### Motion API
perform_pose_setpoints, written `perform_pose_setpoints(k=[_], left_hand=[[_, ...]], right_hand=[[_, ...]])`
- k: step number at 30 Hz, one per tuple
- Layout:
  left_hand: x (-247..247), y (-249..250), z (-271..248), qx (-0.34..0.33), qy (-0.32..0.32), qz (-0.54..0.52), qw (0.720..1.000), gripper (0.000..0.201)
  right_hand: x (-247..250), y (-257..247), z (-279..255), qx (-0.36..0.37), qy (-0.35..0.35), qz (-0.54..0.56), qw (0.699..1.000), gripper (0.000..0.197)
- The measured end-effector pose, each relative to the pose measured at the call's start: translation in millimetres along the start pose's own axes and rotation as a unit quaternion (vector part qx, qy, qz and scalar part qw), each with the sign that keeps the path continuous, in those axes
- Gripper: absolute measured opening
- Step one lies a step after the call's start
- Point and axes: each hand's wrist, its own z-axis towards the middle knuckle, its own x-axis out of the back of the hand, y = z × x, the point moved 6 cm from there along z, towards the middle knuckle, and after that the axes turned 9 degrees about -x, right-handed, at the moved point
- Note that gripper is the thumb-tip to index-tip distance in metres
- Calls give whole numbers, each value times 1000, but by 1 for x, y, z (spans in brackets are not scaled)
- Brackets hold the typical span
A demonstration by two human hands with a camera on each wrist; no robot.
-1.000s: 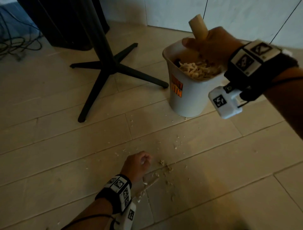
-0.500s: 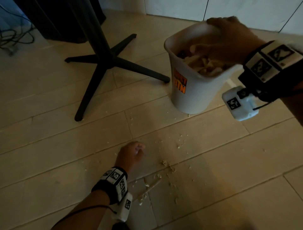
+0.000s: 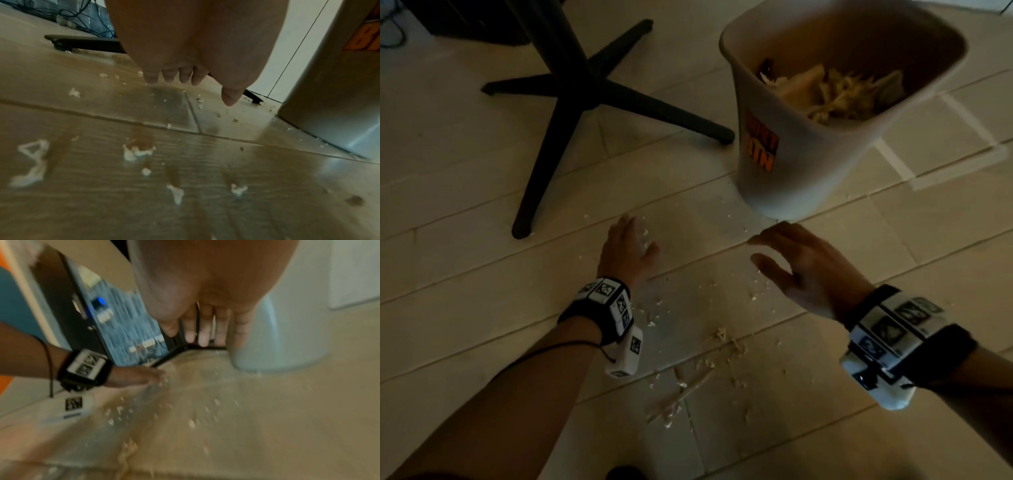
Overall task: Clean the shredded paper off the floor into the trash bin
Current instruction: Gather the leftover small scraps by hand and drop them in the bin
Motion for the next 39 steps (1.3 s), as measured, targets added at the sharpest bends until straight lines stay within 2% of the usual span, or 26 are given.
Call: perform_pose_setpoints(k=[3, 6, 9, 15, 17, 19, 20, 22, 24, 26, 27, 29, 31, 34, 37, 39], left_hand=[[-10, -9, 11, 18, -48, 41, 998, 72], [-24, -8, 14, 1, -90, 111, 990, 77], [-38, 15, 2, -41, -118, 122, 985, 77], [-79, 65, -58, -185, -189, 146, 953, 82], [-85, 76, -84, -250, -215, 145, 933, 81], [-78, 75, -94, -289, -215, 111, 926, 78], [-68, 68, -91, -289, -192, 85, 934, 75], [-44, 43, -69, -247, -118, 49, 960, 74], [-17, 6, -38, -159, -53, 47, 985, 79], [7, -34, -7, -56, -18, 51, 997, 80], [17, -52, 7, -8, -13, 55, 998, 78], [25, -81, 30, 70, -43, 71, 994, 75], [21, -86, 43, 97, -90, 92, 987, 76], [0, -51, 46, 41, -130, 134, 981, 80], [-32, 4, 32, -78, -173, 154, 970, 85], [-52, 41, 9, -170, -212, 173, 947, 92]], right_hand=[[-40, 36, 11, -96, -94, -60, 989, 61], [-67, 55, 25, -121, -137, -96, 979, 68], [-90, 62, 37, -123, -159, -115, 973, 69], [-121, 46, 19, -66, -154, -121, 978, 76], [-133, 38, 2, -25, -174, -110, 978, 69], [-140, 31, -12, 33, -191, -121, 973, 61], [-138, 29, -14, 59, -185, -127, 973, 60], [-126, 33, -9, 50, -163, -122, 978, 61], [-110, 46, 4, -11, -128, -104, 986, 60], [-98, 62, 18, -70, -106, -98, 987, 60], [-96, 67, 24, -93, -109, -104, 984, 62], [-94, 75, 33, -122, -115, -122, 978, 64], [-98, 80, 38, -135, -116, -142, 974, 65], [-106, 74, 35, -120, -113, -154, 974, 71], [-116, 60, 23, -79, -119, -137, 980, 78], [-123, 47, 12, -52, -120, -116, 985, 78]])
